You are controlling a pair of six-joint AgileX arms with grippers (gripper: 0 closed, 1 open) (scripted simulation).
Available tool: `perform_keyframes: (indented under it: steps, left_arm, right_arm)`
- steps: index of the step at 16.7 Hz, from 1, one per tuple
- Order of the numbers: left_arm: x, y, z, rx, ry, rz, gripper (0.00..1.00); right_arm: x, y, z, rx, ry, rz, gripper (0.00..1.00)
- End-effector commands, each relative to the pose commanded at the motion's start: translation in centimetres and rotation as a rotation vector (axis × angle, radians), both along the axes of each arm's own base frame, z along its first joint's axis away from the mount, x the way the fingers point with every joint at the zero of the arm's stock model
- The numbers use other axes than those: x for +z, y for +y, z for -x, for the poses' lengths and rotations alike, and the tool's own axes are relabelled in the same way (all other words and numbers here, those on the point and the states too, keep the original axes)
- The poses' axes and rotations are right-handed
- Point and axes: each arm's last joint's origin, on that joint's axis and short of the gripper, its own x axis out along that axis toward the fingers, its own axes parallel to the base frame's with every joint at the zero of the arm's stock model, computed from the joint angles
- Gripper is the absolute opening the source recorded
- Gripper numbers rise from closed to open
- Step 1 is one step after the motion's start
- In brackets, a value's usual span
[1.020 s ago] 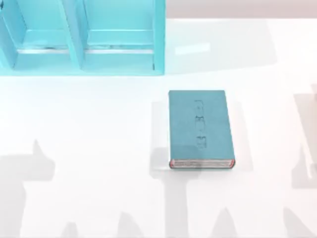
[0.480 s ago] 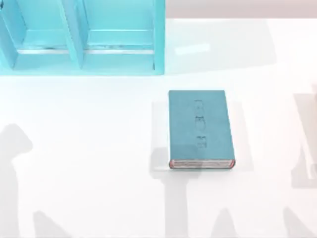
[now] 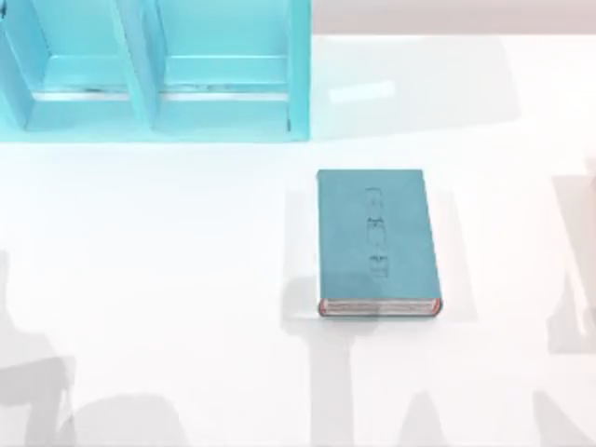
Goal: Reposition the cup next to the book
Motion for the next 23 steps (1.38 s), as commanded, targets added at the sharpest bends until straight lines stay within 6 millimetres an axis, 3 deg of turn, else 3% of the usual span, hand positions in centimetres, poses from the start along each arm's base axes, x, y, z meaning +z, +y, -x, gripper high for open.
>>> perform_keyframes:
  steps: [6, 14, 23]
  left_arm:
    - [-1.4, 2.9, -2.2, -0.206, 0.154, 0.077, 1.00]
    - [-2.1, 3.0, -2.3, -0.219, 0.165, 0.085, 1.00]
    - [-11.0, 3.2, -2.4, -0.217, 0.158, 0.080, 1.00]
  right_arm:
    - [0.0, 0.0, 0.0, 0.000, 0.000, 0.000, 1.00]
    - [0.0, 0.0, 0.0, 0.000, 0.000, 0.000, 1.00]
    - [0.0, 0.0, 0.0, 0.000, 0.000, 0.000, 1.00]
